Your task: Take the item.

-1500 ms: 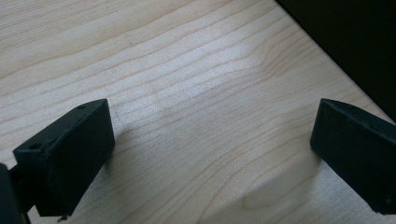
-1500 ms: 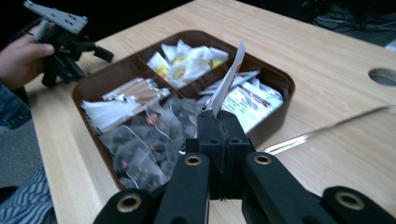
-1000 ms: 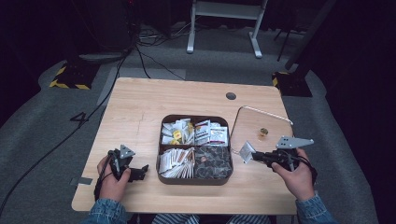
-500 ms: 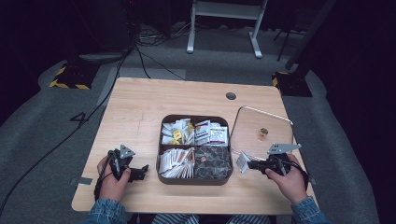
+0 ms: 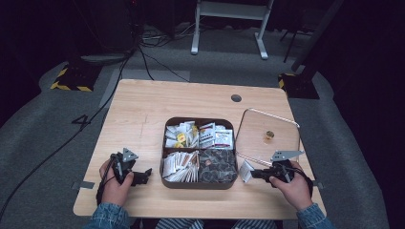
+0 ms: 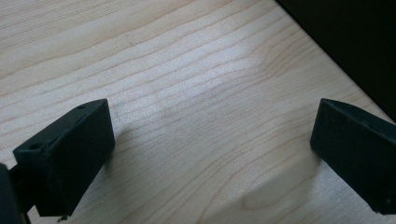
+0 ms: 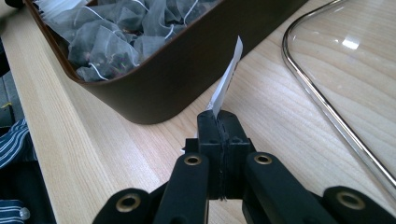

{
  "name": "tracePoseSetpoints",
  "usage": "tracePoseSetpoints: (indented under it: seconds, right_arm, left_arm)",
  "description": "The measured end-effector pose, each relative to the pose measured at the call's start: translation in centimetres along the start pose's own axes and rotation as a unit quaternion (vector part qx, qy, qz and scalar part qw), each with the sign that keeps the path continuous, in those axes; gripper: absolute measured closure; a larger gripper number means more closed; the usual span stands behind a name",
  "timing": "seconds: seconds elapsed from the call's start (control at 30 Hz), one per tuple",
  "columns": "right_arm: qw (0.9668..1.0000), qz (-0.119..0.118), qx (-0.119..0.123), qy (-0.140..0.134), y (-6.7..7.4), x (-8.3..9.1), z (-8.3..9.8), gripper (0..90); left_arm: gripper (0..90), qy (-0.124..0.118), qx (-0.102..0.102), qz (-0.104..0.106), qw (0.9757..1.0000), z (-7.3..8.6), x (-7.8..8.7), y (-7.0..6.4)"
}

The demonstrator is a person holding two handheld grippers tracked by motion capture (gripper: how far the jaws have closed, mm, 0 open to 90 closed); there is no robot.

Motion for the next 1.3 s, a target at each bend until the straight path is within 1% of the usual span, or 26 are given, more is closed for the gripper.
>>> tracePoseSetpoints:
  seconds: [0.07, 0.13, 0.2, 0.23, 0.3, 0.33, 0.37, 0.43, 0.5, 0.57, 0.67, 0.87, 1.0, 1.2, 1.3]
  right_arm:
    - [1.0, 0.004, -0.003, 0.0, -0.1, -0.1, 0.1, 89.4]
    - [0.9999, 0.01, 0.001, 0.004, -0.3, -0.1, 0.2, 87.3]
    - [0.9998, 0.016, 0.006, 0.009, -0.5, -0.2, 0.3, 79.2]
    - [0.9996, 0.023, 0.013, 0.009, -0.6, -0.3, 0.4, 73.3]
    - [0.998, 0.044, 0.042, 0.013, -0.8, -0.5, 0.5, 62.8]
    - [0.9968, 0.054, 0.056, 0.016, -0.9, -0.5, 0.6, 59.7]
    - [0.9963, 0.058, 0.062, 0.015, -1.0, -0.5, 0.6, 57.0]
    - [0.997, 0.054, 0.055, 0.005, -1.0, -0.5, 0.5, 51.8]
    - [0.9963, 0.061, 0.06, -0.004, -1.1, -0.4, 0.3, 48.0]
    - [0.9958, 0.068, 0.06, -0.012, -1.3, -0.3, 0.1, 46.2]
    - [0.996, 0.067, 0.055, -0.021, -1.4, -0.1, 0.0, 45.1]
    - [0.9954, 0.072, 0.056, -0.031, -1.5, 0.2, -0.5, 44.6]
    - [0.9946, 0.076, 0.054, -0.047, -1.5, 0.6, -1.1, 42.3]
    - [0.9926, 0.086, 0.054, -0.067, -1.8, 1.3, -2.1, 39.6]
    - [0.9911, 0.094, 0.055, -0.077, -2.1, 1.6, -2.8, 38.9]
  left_arm:
    - [0.1, 0.0, 0.0, 0.0, 1.0, 0.0, 0.0, 0.0]
    - [0.1, 0.0, 0.0, 0.0, 1.0, 0.0, 0.0, 0.0]
    - [0.1, 0.0, 0.0, 0.0, 1.0, 0.0, 0.0, 0.0]
    - [0.1, 0.0, 0.0, 0.0, 1.0, 0.0, 0.0, 0.0]
    - [0.1, 0.0, 0.0, 0.0, 1.0, 0.0, 0.0, 0.0]
    - [0.1, 0.0, 0.0, 0.0, 1.0, 0.0, 0.0, 0.0]
    - [0.1, 0.0, 0.0, 0.0, 1.0, 0.0, 0.0, 0.0]
    - [0.1, 0.0, 0.0, 0.0, 1.0, 0.0, 0.0, 0.0]
    - [0.1, 0.0, 0.0, 0.0, 1.0, 0.0, 0.0, 0.0]
    - [0.1, 0.0, 0.0, 0.0, 1.0, 0.0, 0.0, 0.0]
    - [0.1, 0.0, 0.0, 0.0, 1.0, 0.0, 0.0, 0.0]
    - [0.1, 0.0, -0.001, 0.0, 1.0, 0.0, 0.0, 0.0]
    - [0.0, 0.0, -0.002, 0.0, 1.0, -0.1, -0.1, 0.0]
    - [0.0, 0.001, 0.0, 0.0, 1.0, -0.2, -0.3, -0.1]
    - [0.0, 0.0, 0.0, 0.001, 1.0, -0.3, -0.3, -0.1]
Point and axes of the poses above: each handheld gripper's, and its own axes: x roughly backward along the jaws, z roughly out of its underside, y roughly to its left, the point moved 5 cm from there along -x, roughly forward along the jaws, and after that the axes turned 11 degrees about -y, right-handed, at the moved point
